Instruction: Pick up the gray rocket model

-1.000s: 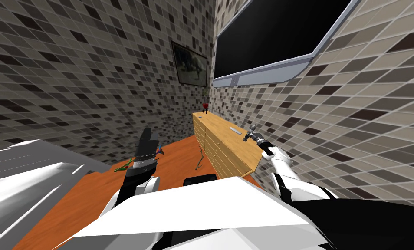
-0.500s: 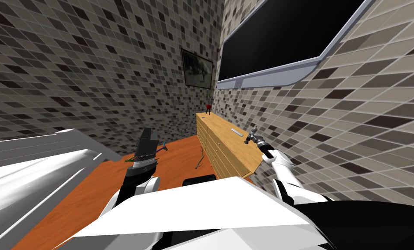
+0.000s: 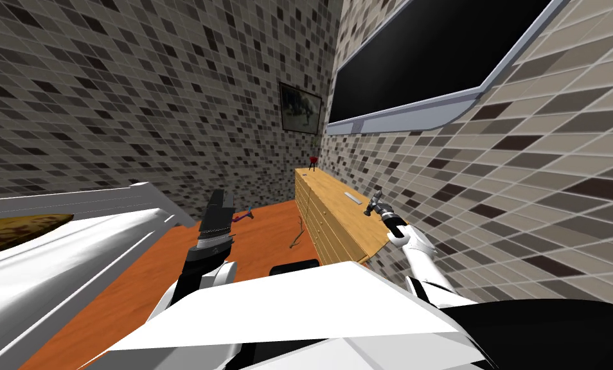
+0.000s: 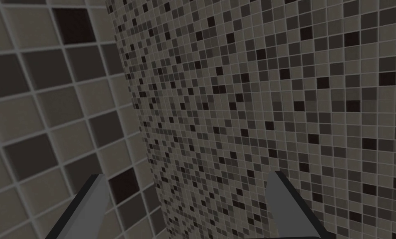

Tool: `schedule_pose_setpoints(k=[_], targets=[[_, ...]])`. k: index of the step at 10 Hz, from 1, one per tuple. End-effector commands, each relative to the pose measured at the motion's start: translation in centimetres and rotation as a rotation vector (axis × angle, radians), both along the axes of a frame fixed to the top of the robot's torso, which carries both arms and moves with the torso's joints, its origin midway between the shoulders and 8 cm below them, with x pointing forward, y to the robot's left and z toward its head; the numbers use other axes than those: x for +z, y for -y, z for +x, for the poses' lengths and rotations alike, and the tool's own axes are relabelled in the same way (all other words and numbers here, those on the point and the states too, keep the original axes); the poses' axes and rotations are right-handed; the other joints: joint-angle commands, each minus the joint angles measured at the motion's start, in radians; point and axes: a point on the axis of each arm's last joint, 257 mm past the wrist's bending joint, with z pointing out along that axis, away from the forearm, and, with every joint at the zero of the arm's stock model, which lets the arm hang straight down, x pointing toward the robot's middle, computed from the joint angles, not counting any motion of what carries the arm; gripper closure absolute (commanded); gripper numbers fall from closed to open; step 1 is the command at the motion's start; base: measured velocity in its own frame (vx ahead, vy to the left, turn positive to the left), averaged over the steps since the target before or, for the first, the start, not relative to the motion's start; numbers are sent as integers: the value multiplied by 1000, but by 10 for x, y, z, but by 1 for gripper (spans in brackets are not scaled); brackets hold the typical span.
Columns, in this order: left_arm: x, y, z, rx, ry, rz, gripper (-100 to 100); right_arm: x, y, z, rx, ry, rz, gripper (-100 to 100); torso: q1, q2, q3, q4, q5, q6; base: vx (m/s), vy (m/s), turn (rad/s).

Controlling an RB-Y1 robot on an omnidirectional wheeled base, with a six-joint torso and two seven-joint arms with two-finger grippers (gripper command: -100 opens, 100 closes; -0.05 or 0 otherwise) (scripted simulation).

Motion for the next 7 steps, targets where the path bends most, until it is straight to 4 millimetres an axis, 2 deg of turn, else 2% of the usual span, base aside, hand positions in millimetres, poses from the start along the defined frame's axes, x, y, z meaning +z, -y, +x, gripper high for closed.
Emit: schedule_pose_setpoints(k=[1, 2, 3, 4, 5, 6, 7], targets=[[0, 0, 0, 0, 0, 0, 0, -18, 3, -20, -52, -20, 21, 100, 0, 0, 0, 0, 0, 0, -66, -72, 348], [0, 0, 0, 0, 0, 0, 0, -8, 4, -18, -62, -10, 7, 100, -1, 0, -1, -1, -3, -6, -81, -75, 216], [0, 0, 0, 0, 0, 0, 0, 1, 0, -15, -51, 5, -4, 100, -2, -2, -2, -2, -5, -5, -38, -27, -13], [0, 0, 0, 0, 0, 0, 0, -17, 7, -38, -112, -19, 15, 100, 0, -4, -3, -2, -4, -4, -65, -62, 332], [0, 0, 0, 0, 0, 0, 0, -6, 5, -35, -111, -4, 3, 100, -2, -4, -3, -2, -6, -8, -87, -73, 230], [0, 0, 0, 0, 0, 0, 0, -1, 3, -33, -105, 4, -4, 100, -3, -3, -2, -2, -5, -5, -43, -36, -19], [0, 0, 0, 0, 0, 0, 0, -17, 9, -56, -166, -17, 17, 100, -1, -4, -3, -2, -4, -3, -70, -55, 293]])
